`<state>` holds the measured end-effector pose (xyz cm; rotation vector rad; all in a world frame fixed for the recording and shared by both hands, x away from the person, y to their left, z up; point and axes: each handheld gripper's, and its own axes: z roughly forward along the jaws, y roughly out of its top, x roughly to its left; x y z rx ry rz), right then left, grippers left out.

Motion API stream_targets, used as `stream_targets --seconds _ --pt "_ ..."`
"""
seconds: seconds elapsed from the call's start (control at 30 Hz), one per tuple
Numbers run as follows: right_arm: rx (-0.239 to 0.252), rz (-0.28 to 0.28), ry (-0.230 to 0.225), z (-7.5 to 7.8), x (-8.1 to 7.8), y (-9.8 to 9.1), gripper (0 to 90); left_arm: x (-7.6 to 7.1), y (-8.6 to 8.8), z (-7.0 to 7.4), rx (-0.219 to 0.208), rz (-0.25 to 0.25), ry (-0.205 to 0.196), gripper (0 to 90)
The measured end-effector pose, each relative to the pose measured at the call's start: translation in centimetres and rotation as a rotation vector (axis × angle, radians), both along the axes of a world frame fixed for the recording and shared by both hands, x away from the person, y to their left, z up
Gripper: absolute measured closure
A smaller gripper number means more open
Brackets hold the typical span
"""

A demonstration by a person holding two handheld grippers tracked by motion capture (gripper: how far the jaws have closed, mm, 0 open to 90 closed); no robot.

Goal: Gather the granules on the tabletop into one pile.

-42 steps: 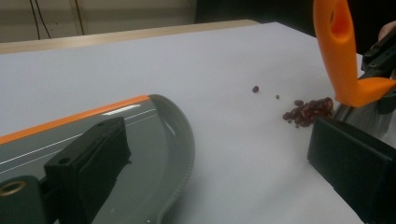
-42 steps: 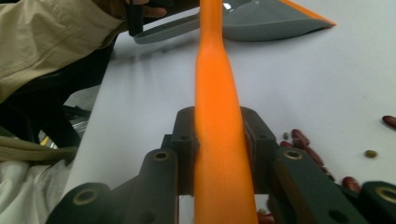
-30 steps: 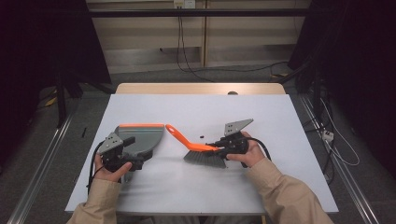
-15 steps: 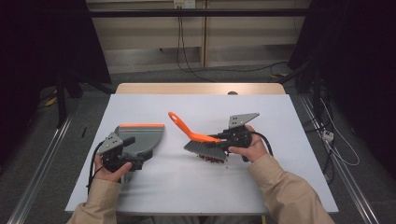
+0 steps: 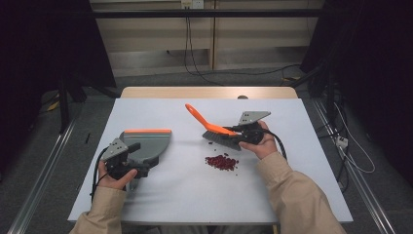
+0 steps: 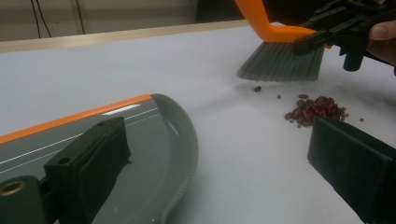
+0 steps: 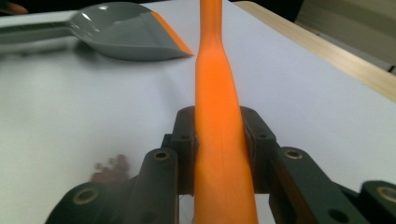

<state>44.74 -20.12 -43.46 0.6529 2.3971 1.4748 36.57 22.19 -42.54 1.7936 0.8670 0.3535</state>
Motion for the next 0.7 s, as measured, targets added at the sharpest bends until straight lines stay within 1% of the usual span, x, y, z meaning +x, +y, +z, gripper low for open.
stream_targets --seconds 0.03,0.07,0.1,0.17,0.2,0.23,0.3,0.4,0.43,0.5,0.6,0.7 --pt "-0.005 -0.012 -0.015 -0.1 0.3 0.0 71.1 0.0 0.0 0.0 0.001 0.000 0.000 5.2" --pt "0.007 -0.012 -0.013 -0.1 0.4 0.0 71.1 0.0 0.0 0.0 0.001 0.000 -0.001 5.2" --pt "0.011 -0.013 -0.020 -0.2 0.7 0.1 71.1 0.0 0.0 0.0 0.001 0.001 0.000 5.2" --pt "-0.018 -0.013 -0.040 -0.5 1.0 0.3 71.1 0.1 0.0 0.0 0.000 0.003 0.001 5.2" --pt "-0.031 -0.005 -0.038 -0.7 1.1 0.4 71.0 0.0 0.0 0.0 0.000 0.002 0.001 5.2" --pt "-0.054 0.008 -0.047 -1.0 1.1 0.6 71.1 0.0 0.0 0.0 0.001 0.001 0.000 5.2" --pt "-0.052 0.035 -0.049 -1.0 0.9 0.8 71.1 0.0 0.0 0.0 0.002 0.001 -0.002 5.2" --pt "-0.086 0.092 -0.059 -0.8 0.3 1.0 71.0 0.0 0.1 0.0 0.001 0.001 -0.002 5.2" --pt "-0.096 0.100 -0.062 -0.7 0.0 1.1 71.1 0.0 0.1 0.0 0.001 0.002 -0.003 5.2" --pt "-0.095 0.124 -0.055 -0.6 -0.5 1.1 71.1 -0.1 0.1 0.0 0.000 0.003 -0.004 5.2" --pt "-0.099 0.144 -0.061 -0.6 -1.4 1.1 71.0 -0.1 0.1 0.0 0.003 0.000 -0.005 5.2" --pt "-0.086 0.149 -0.056 -0.6 -2.0 1.0 71.1 -0.1 0.0 0.0 0.004 0.000 -0.006 5.2"
